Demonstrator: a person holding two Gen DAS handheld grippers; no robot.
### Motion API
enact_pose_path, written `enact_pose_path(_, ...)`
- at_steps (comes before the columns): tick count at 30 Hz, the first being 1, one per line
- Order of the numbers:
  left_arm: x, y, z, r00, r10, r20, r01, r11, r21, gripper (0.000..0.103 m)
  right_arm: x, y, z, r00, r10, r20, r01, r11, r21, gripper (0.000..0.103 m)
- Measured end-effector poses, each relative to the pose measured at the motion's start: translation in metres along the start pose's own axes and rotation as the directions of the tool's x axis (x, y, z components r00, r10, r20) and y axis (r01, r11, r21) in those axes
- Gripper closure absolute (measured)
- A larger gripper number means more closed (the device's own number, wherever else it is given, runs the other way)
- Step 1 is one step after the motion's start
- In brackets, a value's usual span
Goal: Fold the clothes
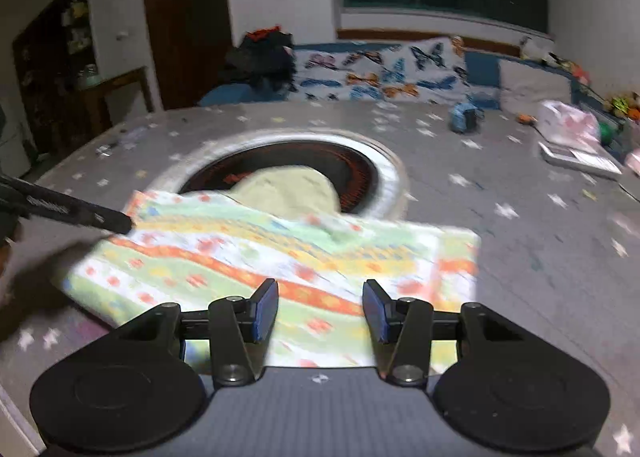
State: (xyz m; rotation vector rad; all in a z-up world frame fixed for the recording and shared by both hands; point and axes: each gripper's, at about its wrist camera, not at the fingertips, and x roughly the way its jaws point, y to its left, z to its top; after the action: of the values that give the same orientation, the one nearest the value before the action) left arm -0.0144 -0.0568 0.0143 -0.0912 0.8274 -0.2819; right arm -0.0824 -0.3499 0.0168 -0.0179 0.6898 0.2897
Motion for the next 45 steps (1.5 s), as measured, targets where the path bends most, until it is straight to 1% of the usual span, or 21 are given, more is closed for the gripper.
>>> enact_pose_path(3, -0.001, -0.003, 0.002, 1.0, 0.009, -0.002, -0.009, 1.0, 0.003, 0.08, -0.006, -0.013, 0.0, 1.0, 0.011, -0.005, -0.01, 1.0, 0.027, 0.056)
enact_pose_path(7, -0.006, -0.015, 0.006, 1.0, -0.008, 0.004, 0.008, 1.0, 0.014, 0.079, -0.007, -0.017, 0.015, 0.999, -0.013, 0.033, 0.013, 1.0, 0.016, 0.056)
enact_pose_path(9, -0.007, -0.023, 0.007, 1.0, -0.031, 0.002, 0.031, 0.999, 0.024, 0.078, 0.001, -0.02, 0.025, 0.999, -0.007, 0.043, 0.006, 1.0, 0.024, 0.055)
enact_pose_path(11, -0.007, -0.033, 0.007, 0.998, -0.056, -0.001, 0.056, 0.998, 0.038, 0.078, 0.014, -0.022, 0.032, 0.999, 0.008, 0.035, -0.01, 0.999, 0.033, 0.055)
enact_pose_path(14, -0.009, -0.047, 0.006, 0.996, -0.086, -0.005, 0.086, 0.995, 0.059, 0.078, 0.032, -0.022, 0.037, 1.0, -0.005, 0.013, 0.005, 1.0, 0.027, 0.055)
enact_pose_path(15, -0.009, -0.051, 0.006, 0.995, -0.095, -0.005, 0.095, 0.993, 0.065, 0.078, 0.032, -0.021, 0.036, 1.0, -0.008, 0.012, 0.007, 1.0, 0.021, 0.055)
enact_pose_path(17, -0.01, -0.059, 0.004, 0.993, -0.115, -0.007, 0.115, 0.99, 0.077, 0.078, 0.032, -0.018, 0.034, 1.0, -0.012, 0.01, 0.012, 1.0, 0.008, 0.055)
enact_pose_path(19, -0.012, -0.065, 0.002, 0.991, -0.134, -0.005, 0.134, 0.987, 0.089, 0.076, 0.031, -0.016, 0.032, 1.0, -0.016, 0.008, 0.016, 1.0, -0.005, 0.055)
enact_pose_path(24, -0.015, -0.078, -0.007, 0.986, -0.165, -0.01, 0.165, 0.98, 0.115, 0.075, 0.006, 0.001, 0.025, 0.999, 0.036, 0.03, -0.035, 0.999, -0.036, 0.054)
enact_pose_path(30, -0.016, -0.079, -0.02, 0.986, -0.166, -0.027, 0.168, 0.978, 0.12, 0.075, -0.015, 0.034, 0.014, 0.993, 0.111, 0.038, -0.106, 0.989, -0.104, 0.054)
enact_pose_path(32, -0.016, -0.08, -0.025, 0.986, -0.163, -0.03, 0.166, 0.978, 0.125, 0.075, -0.018, 0.043, 0.01, 0.992, 0.12, 0.044, -0.114, 0.985, -0.128, 0.054)
enact_pose_path(35, -0.017, -0.08, -0.032, 0.987, -0.157, -0.035, 0.16, 0.978, 0.136, 0.075, -0.019, 0.056, 0.002, 0.993, 0.115, 0.036, -0.107, 0.979, -0.174, 0.054)
enact_pose_path(40, -0.02, -0.081, -0.037, 0.988, -0.153, -0.031, 0.156, 0.975, 0.156, 0.074, -0.016, 0.061, -0.013, 0.995, 0.099, 0.0, -0.097, 0.975, -0.202, 0.053)
enact_pose_path(42, -0.022, -0.079, -0.035, 0.988, -0.154, -0.023, 0.156, 0.976, 0.149, 0.073, -0.019, 0.061, -0.012, 0.995, 0.098, -0.002, -0.096, 0.974, -0.206, 0.053)
enact_pose_path(45, -0.026, -0.072, -0.031, 0.989, -0.15, -0.002, 0.15, 0.981, 0.121, 0.072, -0.024, 0.058, -0.005, 0.994, 0.109, 0.021, -0.102, 0.974, -0.203, 0.052)
